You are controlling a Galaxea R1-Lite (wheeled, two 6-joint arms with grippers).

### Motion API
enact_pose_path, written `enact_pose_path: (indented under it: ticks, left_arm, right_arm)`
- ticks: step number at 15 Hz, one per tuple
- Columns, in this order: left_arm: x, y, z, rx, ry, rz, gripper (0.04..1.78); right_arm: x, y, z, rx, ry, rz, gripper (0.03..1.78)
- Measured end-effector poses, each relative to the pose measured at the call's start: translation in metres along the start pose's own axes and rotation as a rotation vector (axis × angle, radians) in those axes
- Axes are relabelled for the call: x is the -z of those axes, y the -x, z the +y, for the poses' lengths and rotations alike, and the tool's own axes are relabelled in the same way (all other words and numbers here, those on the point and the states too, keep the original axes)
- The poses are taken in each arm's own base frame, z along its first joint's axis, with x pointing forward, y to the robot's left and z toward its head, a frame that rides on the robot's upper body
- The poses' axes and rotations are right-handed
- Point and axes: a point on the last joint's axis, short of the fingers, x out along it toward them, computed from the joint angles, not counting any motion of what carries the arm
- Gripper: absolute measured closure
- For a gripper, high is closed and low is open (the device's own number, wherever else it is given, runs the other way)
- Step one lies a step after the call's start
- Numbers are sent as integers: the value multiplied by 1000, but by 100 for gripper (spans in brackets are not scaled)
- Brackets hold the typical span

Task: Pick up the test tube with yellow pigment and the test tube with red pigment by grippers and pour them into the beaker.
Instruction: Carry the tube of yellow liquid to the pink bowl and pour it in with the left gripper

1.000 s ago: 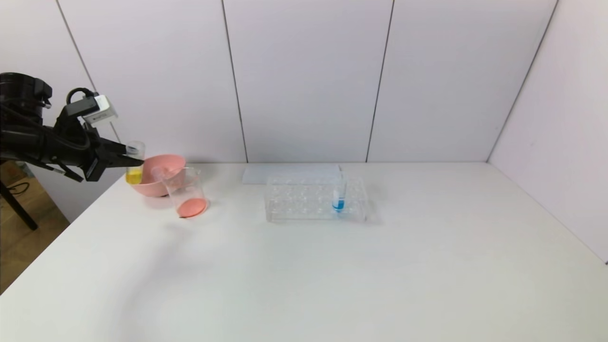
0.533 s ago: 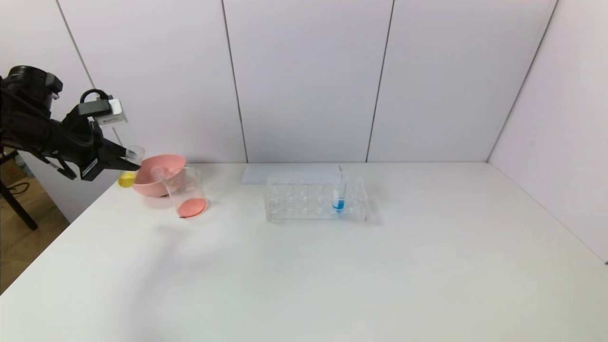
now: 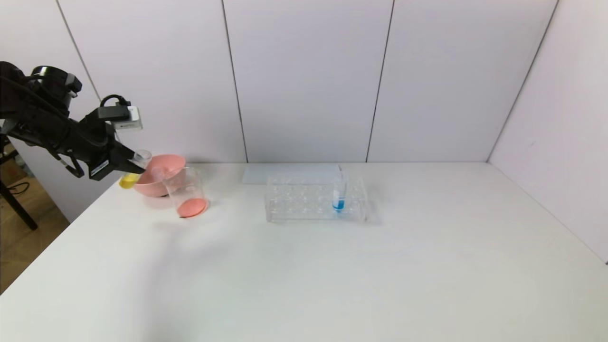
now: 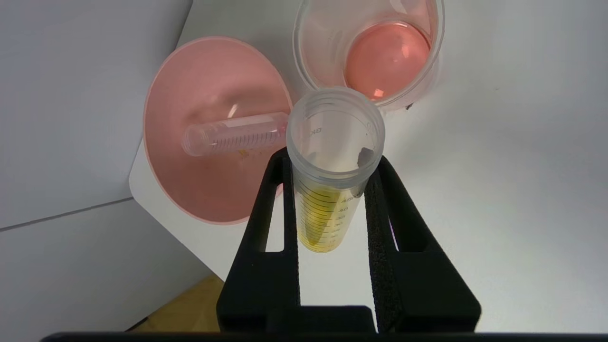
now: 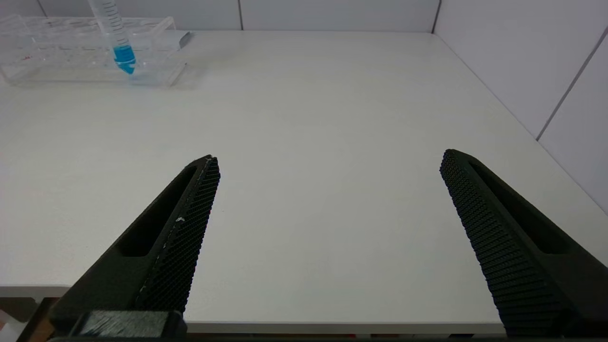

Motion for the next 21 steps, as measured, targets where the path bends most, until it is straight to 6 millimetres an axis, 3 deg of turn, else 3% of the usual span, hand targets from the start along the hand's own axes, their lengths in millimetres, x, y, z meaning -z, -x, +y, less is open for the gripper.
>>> enact_pose_path:
  ticks: [21]
  left_arm:
    - [-29,-10,-13,-37,-95,208,139]
  right_arm:
    - [0,0,0,0,0,0,11]
